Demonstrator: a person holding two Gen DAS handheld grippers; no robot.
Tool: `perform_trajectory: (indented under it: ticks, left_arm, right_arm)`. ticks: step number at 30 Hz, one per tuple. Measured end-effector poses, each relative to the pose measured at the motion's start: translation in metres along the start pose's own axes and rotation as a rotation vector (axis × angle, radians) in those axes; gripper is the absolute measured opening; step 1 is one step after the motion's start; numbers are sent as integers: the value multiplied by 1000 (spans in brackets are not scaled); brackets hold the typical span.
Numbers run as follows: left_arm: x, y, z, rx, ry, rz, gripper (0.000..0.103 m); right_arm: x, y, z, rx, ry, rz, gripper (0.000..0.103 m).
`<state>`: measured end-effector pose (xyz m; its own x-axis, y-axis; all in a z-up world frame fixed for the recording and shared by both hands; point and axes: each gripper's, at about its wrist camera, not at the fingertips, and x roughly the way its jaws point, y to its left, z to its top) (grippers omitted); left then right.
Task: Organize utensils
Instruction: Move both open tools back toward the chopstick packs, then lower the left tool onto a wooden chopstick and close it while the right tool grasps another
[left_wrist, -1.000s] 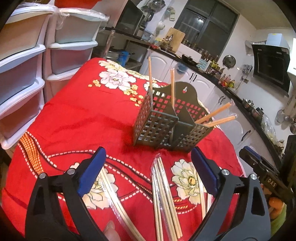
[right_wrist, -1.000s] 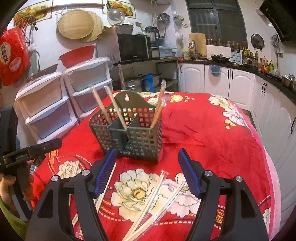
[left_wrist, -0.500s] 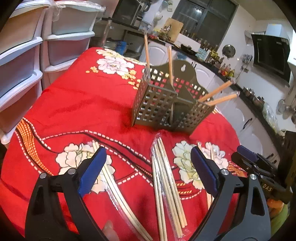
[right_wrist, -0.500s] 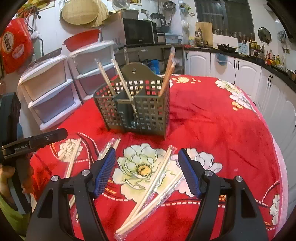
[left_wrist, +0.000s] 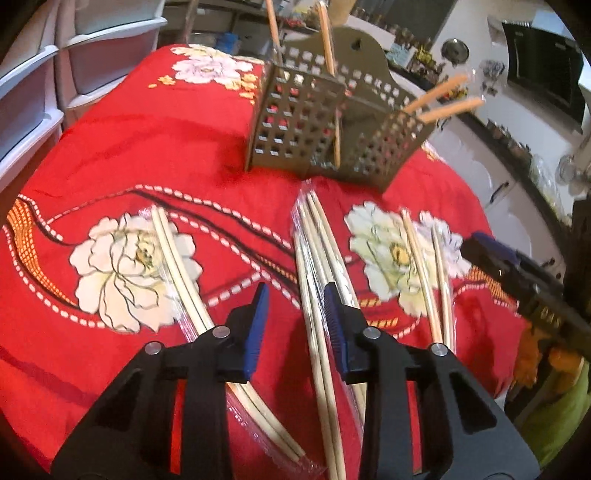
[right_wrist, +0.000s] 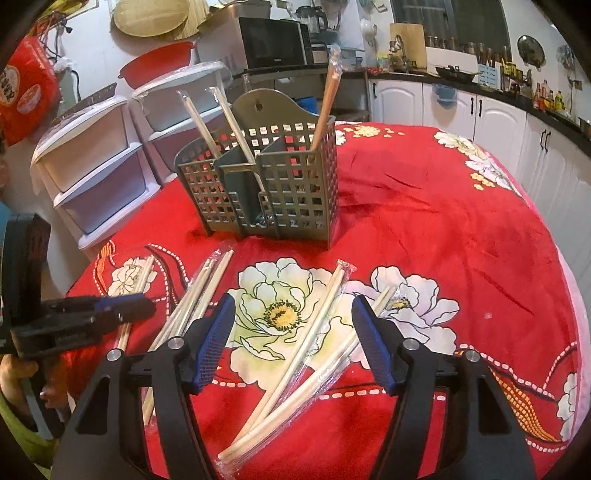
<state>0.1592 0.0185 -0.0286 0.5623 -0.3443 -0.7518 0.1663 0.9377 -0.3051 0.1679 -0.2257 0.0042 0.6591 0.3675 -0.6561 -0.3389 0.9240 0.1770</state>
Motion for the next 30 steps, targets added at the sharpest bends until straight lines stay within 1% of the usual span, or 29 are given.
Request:
perform_trajectory:
  ticks: [2, 6, 9, 16, 19, 22, 24, 30]
  left_arm:
    - [2, -3, -4, 18, 19, 6, 23]
    - [9, -9, -16, 52, 57, 43, 23]
    - [9, -15, -19, 91, 52, 77, 23]
    - [21, -21, -11, 126, 60, 114, 22]
    - [27, -20, -2, 123, 65, 114, 21]
    - [33, -15, 9, 95, 73, 100, 20]
    - [37, -12, 16, 78, 76, 92, 20]
    - [48, -8, 30, 52, 85, 82, 20]
  right_arm:
    - [3, -2, 0, 3, 6, 8, 63]
    - [8, -3, 1, 6, 15, 17, 63]
    - [13, -6, 2, 14, 23, 20, 63]
    - [29, -10, 3, 18, 60, 18, 63]
    - [39, -14, 5, 24, 80, 11, 63]
    - [50, -18, 10, 38, 110, 1, 58]
    - [58, -21, 14, 46, 128, 3, 52]
    - [87, -29, 19, 77, 216, -30, 48]
